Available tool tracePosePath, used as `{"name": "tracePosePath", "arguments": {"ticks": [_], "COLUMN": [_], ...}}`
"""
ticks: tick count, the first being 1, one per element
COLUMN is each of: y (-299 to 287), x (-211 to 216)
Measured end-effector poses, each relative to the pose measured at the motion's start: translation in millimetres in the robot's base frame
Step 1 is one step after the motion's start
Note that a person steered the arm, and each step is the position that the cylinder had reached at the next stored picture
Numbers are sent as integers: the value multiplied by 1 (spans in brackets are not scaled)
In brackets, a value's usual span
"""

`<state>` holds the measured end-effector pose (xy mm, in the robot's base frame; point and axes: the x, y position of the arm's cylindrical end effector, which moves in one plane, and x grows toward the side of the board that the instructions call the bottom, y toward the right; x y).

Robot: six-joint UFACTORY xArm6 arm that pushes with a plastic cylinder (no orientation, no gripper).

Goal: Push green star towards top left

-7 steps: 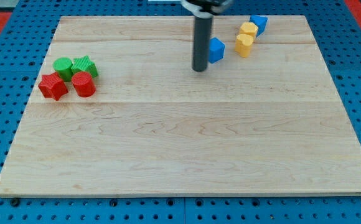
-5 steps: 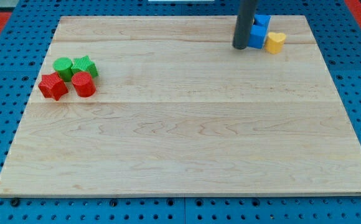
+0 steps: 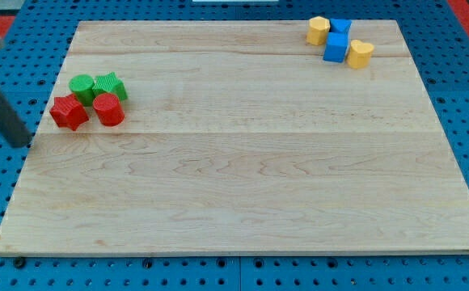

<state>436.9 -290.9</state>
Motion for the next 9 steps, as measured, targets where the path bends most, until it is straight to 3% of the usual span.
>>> {"name": "tracePosePath", "arguments": {"ticks": [1, 3, 6, 9], "y": [26, 38, 129, 116], "x": [-37, -41, -63, -119]}}
